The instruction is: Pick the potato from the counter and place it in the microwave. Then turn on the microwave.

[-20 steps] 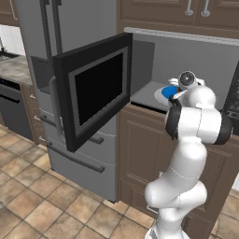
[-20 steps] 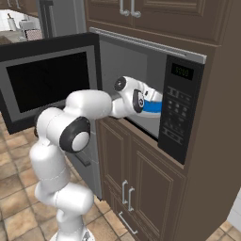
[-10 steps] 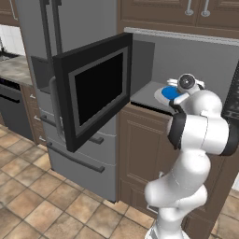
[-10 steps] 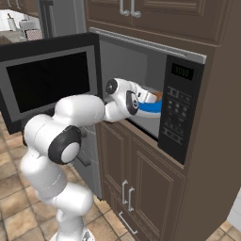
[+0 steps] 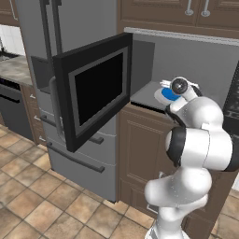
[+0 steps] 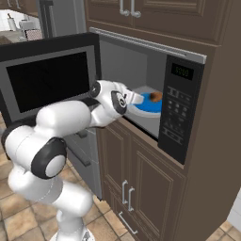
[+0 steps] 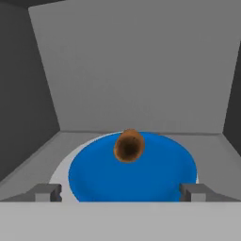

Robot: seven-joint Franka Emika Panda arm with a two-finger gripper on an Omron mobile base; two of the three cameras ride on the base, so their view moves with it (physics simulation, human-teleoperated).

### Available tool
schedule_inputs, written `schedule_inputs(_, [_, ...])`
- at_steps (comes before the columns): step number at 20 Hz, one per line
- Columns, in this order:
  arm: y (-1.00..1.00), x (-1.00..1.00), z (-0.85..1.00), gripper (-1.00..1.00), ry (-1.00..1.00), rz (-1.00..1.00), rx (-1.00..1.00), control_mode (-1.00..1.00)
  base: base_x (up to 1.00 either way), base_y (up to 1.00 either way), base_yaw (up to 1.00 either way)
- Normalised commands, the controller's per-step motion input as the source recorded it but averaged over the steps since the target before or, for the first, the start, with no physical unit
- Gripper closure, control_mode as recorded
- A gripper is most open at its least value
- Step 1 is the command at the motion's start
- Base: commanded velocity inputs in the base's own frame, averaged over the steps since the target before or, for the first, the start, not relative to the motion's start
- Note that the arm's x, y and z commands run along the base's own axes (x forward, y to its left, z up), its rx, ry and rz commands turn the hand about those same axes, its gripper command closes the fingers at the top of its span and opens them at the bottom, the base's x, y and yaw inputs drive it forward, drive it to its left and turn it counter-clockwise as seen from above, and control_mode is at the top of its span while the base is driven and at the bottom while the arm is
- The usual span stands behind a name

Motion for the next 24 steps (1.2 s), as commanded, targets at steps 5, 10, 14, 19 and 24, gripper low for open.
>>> schedule_inputs(5, [0.40, -0.45, 0.04, -1.00, -0.05, 0.00, -0.01, -1.00, 0.00, 0.00, 0.00])
schedule_inputs(10, [0.33, -0.56, 0.06, -1.00, -0.08, 0.00, -0.01, -1.00, 0.00, 0.00, 0.00])
schedule_inputs(14, [0.33, -0.51, 0.05, -1.00, -0.06, 0.00, -0.01, -1.00, 0.00, 0.00, 0.00])
schedule_inputs(19, [0.28, -0.56, 0.07, -1.00, -0.06, 0.00, 0.00, -1.00, 0.00, 0.00, 0.00])
schedule_inputs(24, [0.31, -0.57, 0.07, -1.00, -0.06, 0.00, 0.00, -1.00, 0.00, 0.00, 0.00])
